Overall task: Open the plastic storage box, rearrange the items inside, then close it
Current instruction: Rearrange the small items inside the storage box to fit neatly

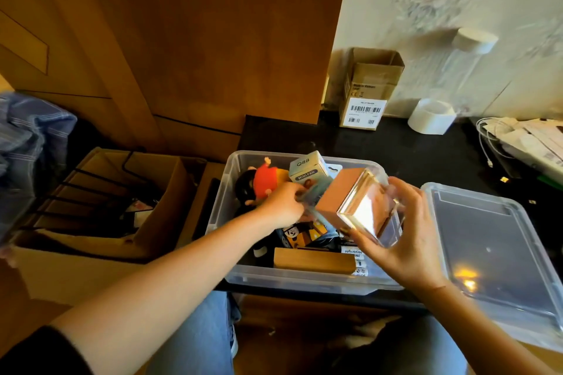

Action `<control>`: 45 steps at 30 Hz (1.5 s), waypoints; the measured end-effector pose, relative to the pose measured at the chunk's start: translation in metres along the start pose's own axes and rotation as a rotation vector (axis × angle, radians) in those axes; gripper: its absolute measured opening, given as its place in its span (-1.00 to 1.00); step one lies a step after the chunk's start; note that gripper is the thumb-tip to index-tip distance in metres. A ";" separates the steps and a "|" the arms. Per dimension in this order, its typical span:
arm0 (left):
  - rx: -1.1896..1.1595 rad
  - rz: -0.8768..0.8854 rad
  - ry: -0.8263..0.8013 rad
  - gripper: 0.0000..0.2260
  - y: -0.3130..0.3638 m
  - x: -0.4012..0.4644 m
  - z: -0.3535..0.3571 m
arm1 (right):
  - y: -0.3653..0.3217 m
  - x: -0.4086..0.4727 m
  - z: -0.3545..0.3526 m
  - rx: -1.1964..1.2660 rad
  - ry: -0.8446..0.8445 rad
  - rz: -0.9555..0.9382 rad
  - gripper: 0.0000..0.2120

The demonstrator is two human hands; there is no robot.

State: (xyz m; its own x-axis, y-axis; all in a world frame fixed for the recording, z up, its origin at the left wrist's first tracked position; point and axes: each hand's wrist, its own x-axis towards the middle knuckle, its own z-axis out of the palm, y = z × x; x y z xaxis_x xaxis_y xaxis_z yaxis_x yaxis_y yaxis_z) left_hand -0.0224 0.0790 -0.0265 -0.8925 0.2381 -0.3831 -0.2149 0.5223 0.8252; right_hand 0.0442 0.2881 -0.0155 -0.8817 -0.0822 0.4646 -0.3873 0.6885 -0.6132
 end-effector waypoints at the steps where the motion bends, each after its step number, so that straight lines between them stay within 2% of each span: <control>1: 0.018 0.006 -0.021 -0.81 0.001 0.001 0.002 | 0.000 0.001 0.000 -0.027 -0.062 -0.029 -0.15; 4: 0.083 0.051 -0.062 -0.73 -0.004 -0.003 -0.010 | -0.001 0.005 0.004 -0.121 -0.257 -0.072 -0.15; 7: 0.442 0.184 -0.020 -0.81 -0.010 -0.020 -0.045 | 0.005 0.006 0.010 -0.142 -0.349 -0.054 -0.17; 9: 0.608 0.216 -0.149 -0.85 -0.011 -0.034 -0.064 | 0.008 0.006 0.012 -0.132 -0.359 -0.040 -0.19; 11: 0.772 0.186 -0.339 -0.86 -0.014 -0.042 -0.071 | 0.009 0.005 0.012 -0.127 -0.361 -0.030 -0.18; 13: 1.029 0.145 -0.455 -0.82 -0.022 -0.039 -0.065 | 0.009 0.004 0.012 -0.123 -0.362 -0.018 -0.18; 16: 1.394 0.071 -0.512 -0.79 -0.033 -0.034 -0.043 | 0.009 0.004 0.012 -0.112 -0.365 -0.009 -0.19; 19: 1.484 0.015 -0.524 -0.76 -0.042 -0.021 -0.024 | 0.008 0.003 0.012 -0.109 -0.361 -0.009 -0.20; 22: 1.311 0.014 -0.375 -0.71 -0.048 -0.009 -0.029 | 0.007 0.003 0.011 -0.106 -0.352 -0.015 -0.21; 26: 1.038 0.121 -0.307 -0.85 -0.036 -0.029 -0.060 | 0.005 0.003 0.009 -0.104 -0.307 -0.008 -0.20; 29: 0.783 0.239 -0.198 -0.83 -0.027 -0.042 -0.075 | 0.004 0.004 0.007 -0.039 -0.249 0.018 -0.21; 31: 0.631 0.266 -0.106 -0.73 -0.022 -0.041 -0.072 | 0.003 0.004 0.004 0.041 -0.192 0.040 -0.21; 36: 0.493 0.331 0.033 -0.77 -0.020 -0.023 -0.036 | -0.001 0.000 -0.001 0.225 -0.060 0.128 -0.20; 38: 0.403 0.278 0.032 -0.75 -0.022 -0.016 -0.023 | -0.007 0.000 -0.004 0.246 -0.056 0.119 -0.20; 42: 0.175 0.186 -0.170 -0.69 -0.023 -0.012 -0.022 | -0.031 0.007 -0.004 0.380 -0.097 0.114 -0.19; 45: -0.091 0.140 -0.216 -0.74 -0.019 -0.024 -0.046 | -0.049 0.013 0.009 0.453 -0.180 0.137 -0.18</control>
State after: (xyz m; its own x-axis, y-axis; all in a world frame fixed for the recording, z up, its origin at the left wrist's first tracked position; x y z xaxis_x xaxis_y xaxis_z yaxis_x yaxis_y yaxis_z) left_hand -0.0152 0.0251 -0.0141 -0.8126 0.4774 -0.3343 -0.1386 0.3989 0.9064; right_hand 0.0488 0.2467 0.0149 -0.9497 -0.1636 0.2669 -0.3072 0.3235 -0.8950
